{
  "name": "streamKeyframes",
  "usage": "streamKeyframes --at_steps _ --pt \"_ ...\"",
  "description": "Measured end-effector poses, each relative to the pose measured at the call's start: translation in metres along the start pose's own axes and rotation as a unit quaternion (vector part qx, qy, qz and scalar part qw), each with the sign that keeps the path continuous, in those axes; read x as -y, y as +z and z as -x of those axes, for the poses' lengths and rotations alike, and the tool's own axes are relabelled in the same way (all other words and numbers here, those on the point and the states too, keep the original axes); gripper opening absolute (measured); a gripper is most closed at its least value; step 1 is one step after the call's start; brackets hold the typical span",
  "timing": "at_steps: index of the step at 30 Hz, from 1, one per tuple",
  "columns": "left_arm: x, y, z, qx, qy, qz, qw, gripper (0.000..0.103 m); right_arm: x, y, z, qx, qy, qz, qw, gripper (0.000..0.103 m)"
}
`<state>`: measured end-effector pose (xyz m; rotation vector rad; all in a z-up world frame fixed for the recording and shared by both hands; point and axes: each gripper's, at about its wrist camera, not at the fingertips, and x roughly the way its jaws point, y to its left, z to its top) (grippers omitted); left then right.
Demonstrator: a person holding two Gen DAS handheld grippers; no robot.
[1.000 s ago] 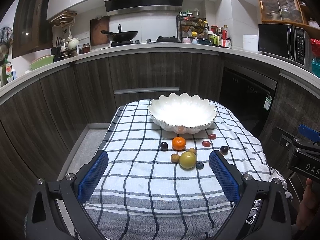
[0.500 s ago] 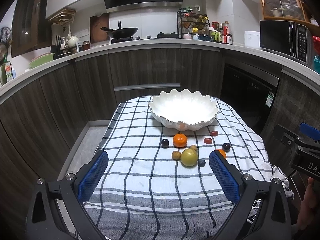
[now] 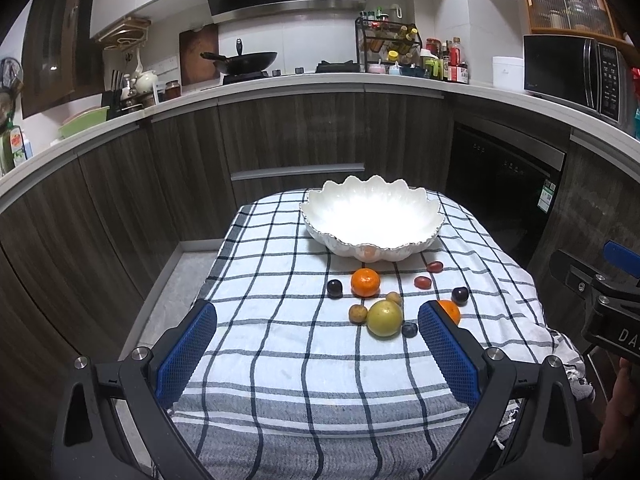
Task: Organize fruits
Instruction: 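Move the left tool toward the yellow-green fruit while the right tool approaches the mandarin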
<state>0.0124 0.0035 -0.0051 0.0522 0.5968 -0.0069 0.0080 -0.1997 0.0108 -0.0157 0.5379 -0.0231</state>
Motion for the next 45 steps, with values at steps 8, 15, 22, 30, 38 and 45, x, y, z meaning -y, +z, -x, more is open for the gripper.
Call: streamKeyframes --at_steps 8,15,22,30,38,45 --pt "0.004 0.005 -0.012 -0.011 -0.007 -0.013 0.9998 0.102 0.004 0.002 -0.013 -0.017 -0.001 -0.004 1.000 0.102" --pt "0.012 0.009 -0.030 -0.031 -0.014 -0.025 0.9991 0.102 0.008 0.002 -0.031 -0.038 0.002 -0.008 0.999 0.102" --pt "0.019 0.013 -0.049 -0.043 -0.020 -0.038 0.9981 0.099 0.009 0.004 -0.052 -0.057 0.004 -0.004 0.998 0.102" --pt "0.027 0.010 -0.081 -0.084 -0.038 -0.051 0.9944 0.090 0.008 0.003 -0.077 -0.081 0.009 0.003 0.997 0.102" --pt "0.034 0.005 -0.105 -0.103 -0.052 -0.064 0.9912 0.087 0.006 -0.001 -0.104 -0.109 0.013 0.008 0.994 0.102" --pt "0.042 -0.001 -0.127 -0.129 -0.062 -0.070 0.9872 0.086 0.004 -0.006 -0.125 -0.134 0.027 0.015 0.991 0.098"
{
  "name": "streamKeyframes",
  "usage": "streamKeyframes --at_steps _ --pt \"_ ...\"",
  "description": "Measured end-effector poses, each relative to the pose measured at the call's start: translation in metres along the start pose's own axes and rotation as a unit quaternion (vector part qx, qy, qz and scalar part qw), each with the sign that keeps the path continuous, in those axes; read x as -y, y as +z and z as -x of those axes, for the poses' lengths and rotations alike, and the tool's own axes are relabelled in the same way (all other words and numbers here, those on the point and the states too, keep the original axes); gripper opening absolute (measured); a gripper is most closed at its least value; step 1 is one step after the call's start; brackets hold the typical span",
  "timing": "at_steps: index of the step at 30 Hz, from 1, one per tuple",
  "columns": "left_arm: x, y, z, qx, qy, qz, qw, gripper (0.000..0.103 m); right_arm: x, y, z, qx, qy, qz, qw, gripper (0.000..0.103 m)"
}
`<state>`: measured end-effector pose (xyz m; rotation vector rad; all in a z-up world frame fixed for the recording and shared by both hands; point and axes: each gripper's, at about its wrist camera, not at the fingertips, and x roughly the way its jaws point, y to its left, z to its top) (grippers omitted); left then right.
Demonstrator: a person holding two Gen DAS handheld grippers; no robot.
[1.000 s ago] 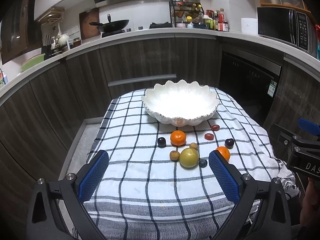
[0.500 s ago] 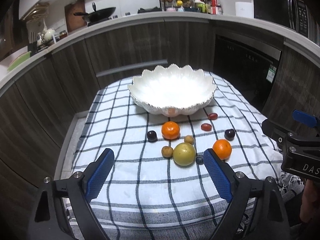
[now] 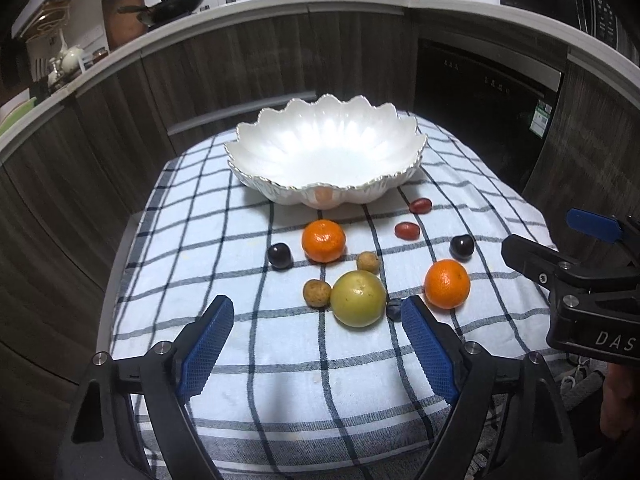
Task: Organize fruits
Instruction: 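Move the left tool toward the yellow-green fruit while the right tool approaches the mandarin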
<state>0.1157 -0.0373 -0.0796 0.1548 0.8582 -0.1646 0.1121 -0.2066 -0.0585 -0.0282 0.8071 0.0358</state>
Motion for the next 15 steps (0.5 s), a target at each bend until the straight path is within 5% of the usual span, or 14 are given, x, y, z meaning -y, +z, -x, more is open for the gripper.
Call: streamKeyframes --at_steps 15 --pt "0.012 -0.004 -0.044 -0.048 -0.018 -0.030 0.9982 0.075 -0.006 -0.002 -0.047 -0.058 0.036 0.008 0.998 0.085"
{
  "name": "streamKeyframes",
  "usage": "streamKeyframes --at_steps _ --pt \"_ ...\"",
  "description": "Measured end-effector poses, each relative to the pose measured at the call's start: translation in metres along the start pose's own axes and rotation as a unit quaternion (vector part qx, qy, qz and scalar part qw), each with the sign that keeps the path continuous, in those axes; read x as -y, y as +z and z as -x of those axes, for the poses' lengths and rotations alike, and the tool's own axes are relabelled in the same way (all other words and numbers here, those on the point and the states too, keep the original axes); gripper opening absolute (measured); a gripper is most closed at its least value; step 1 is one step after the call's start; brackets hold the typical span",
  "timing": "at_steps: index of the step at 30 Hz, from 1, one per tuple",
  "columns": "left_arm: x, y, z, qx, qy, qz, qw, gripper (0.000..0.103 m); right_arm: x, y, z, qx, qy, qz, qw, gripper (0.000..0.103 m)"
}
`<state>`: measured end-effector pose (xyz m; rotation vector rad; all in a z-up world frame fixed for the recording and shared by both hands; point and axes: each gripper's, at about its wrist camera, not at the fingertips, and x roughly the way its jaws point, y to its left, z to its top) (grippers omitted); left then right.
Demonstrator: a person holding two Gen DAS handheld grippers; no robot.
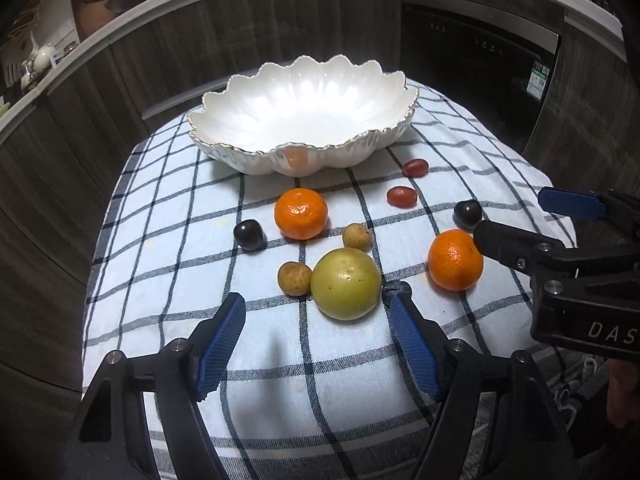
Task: Organize fruits
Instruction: 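Move the left tool toward the yellow-green fruit while the right tool approaches the mandarin, then close the left tool on the yellow-green fruit while the right tool grasps the mandarin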
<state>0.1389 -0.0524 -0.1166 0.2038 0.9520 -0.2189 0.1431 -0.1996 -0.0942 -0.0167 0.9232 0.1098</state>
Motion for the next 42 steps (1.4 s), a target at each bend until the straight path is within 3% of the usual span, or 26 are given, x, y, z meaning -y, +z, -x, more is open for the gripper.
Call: streamKeyframes --at_steps 7,14,22,26,32,42 --pt "0.004 0.002 -0.017 -0.014 -0.009 -0.005 0.9998 0.072 -0.002 0.000 -0.017 -0.022 0.014 0.004 1.000 0.084" --pt "0.006 0.002 -0.028 -0.022 -0.012 -0.007 0.9997 0.064 -0.002 -0.001 -0.032 -0.044 0.022 0.003 0.999 0.076" --pt "0.007 0.002 -0.036 -0.026 -0.025 -0.005 0.9993 0.059 -0.003 -0.001 -0.042 -0.055 0.040 0.000 0.998 0.075" --pt "0.007 0.003 -0.039 -0.026 -0.029 -0.004 0.9992 0.059 -0.005 -0.003 -0.048 -0.065 0.048 0.000 0.997 0.068" --pt "0.006 0.003 -0.042 -0.024 -0.037 0.004 0.9990 0.058 -0.007 -0.005 -0.056 -0.076 0.057 -0.003 0.995 0.067" --pt "0.009 0.002 -0.041 -0.019 -0.047 -0.001 0.9987 0.048 -0.007 -0.006 -0.065 -0.090 0.078 -0.014 0.993 0.051"
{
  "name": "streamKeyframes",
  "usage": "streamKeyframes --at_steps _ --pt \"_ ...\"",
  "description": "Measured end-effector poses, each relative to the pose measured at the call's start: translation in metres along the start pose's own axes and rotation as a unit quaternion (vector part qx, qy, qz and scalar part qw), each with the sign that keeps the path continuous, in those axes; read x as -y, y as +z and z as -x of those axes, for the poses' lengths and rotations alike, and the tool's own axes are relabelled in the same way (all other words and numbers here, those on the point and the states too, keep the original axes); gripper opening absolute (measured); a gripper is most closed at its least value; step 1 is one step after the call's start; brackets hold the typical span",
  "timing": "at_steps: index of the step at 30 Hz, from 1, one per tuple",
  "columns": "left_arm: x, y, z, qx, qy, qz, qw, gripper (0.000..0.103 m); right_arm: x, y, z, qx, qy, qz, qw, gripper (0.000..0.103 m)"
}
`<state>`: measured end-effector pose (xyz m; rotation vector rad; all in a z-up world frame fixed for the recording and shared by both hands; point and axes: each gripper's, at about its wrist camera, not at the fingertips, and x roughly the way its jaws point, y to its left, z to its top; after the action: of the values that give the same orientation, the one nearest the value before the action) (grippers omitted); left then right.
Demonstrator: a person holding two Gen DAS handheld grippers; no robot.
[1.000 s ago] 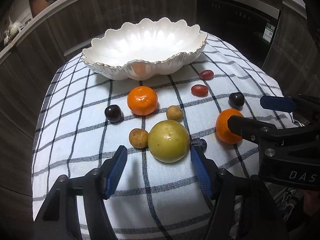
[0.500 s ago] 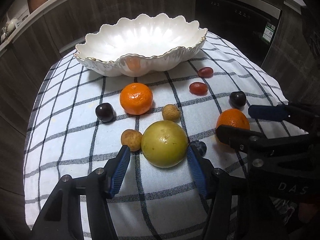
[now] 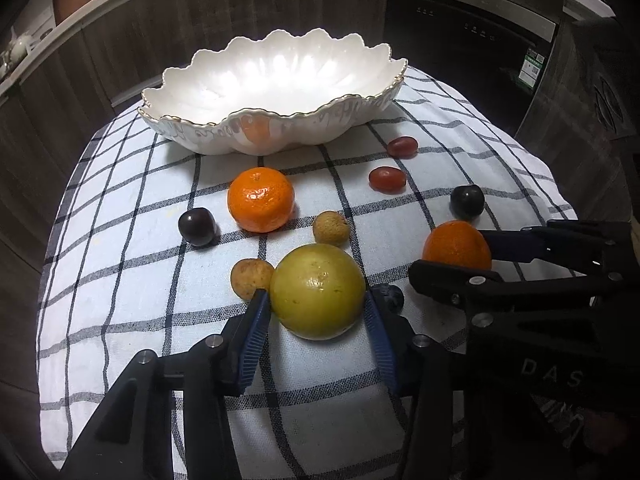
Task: Organize fruits
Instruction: 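Close the left tool on the yellow-green fruit while the right tool grasps the mandarin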
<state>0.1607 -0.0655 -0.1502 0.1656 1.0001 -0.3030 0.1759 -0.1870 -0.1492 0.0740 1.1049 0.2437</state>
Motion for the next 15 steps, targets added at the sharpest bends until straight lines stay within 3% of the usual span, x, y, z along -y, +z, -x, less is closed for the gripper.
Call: streamKeyframes --at_steps 15 --pt "0.002 0.001 0.014 0.017 0.001 -0.003 0.9999 0.047 -0.001 -0.003 0.017 0.022 -0.005 0.005 1.000 0.047"
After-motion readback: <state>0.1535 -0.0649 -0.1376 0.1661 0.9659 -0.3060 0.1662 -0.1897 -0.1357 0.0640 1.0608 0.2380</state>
